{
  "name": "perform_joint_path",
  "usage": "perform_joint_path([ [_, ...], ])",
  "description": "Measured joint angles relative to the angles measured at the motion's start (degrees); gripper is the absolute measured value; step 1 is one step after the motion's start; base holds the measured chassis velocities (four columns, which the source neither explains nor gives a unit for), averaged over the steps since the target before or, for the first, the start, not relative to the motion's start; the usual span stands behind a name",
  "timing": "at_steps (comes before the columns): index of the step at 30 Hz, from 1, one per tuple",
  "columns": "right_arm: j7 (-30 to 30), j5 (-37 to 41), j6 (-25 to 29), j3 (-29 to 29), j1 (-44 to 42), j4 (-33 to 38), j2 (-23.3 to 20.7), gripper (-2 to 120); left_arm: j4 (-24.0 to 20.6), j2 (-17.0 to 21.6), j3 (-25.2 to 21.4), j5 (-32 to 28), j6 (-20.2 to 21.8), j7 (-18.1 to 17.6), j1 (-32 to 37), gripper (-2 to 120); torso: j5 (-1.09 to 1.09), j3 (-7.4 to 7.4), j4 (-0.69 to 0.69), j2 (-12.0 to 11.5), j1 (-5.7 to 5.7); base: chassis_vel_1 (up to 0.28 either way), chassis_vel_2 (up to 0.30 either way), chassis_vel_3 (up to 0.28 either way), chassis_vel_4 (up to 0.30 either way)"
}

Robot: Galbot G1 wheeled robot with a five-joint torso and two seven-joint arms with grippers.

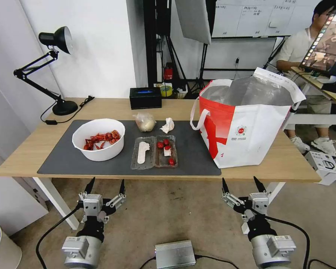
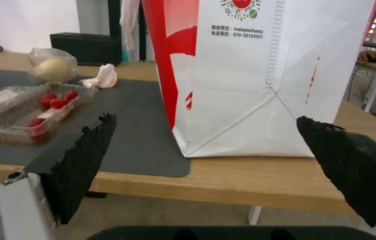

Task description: Pick up the trash from the table and place it into the takeout bag.

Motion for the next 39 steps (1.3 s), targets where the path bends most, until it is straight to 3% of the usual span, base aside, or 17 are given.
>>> perform_joint_path([
  [33,0.0,0.0,0.0,0.0,0.0,0.0,0.0,100,0.0,0.0,0.0,0.0,0.0,0.0,0.0,100,0.0,0.0,0.0,0.0,0.0,0.0,0.0,0.0,0.0],
  [38,0.7,0.8,-0.7,0.1,0.7,-0.1,-1.0,100,0.8,0.4,0.1,-1.2,0.2,-0.5,-1.2,100,0.02,0.0,0.0,0.0,-0.01,0.0,0.0,0.0,0.0],
  [39,2.6,2.6,-2.6,0.8,2.5,-0.3,-3.4,100,2.6,1.2,0.4,-3.6,0.8,-1.7,-3.7,100,0.0,0.0,0.0,0.0,-0.01,0.0,0.0,0.0,0.0],
])
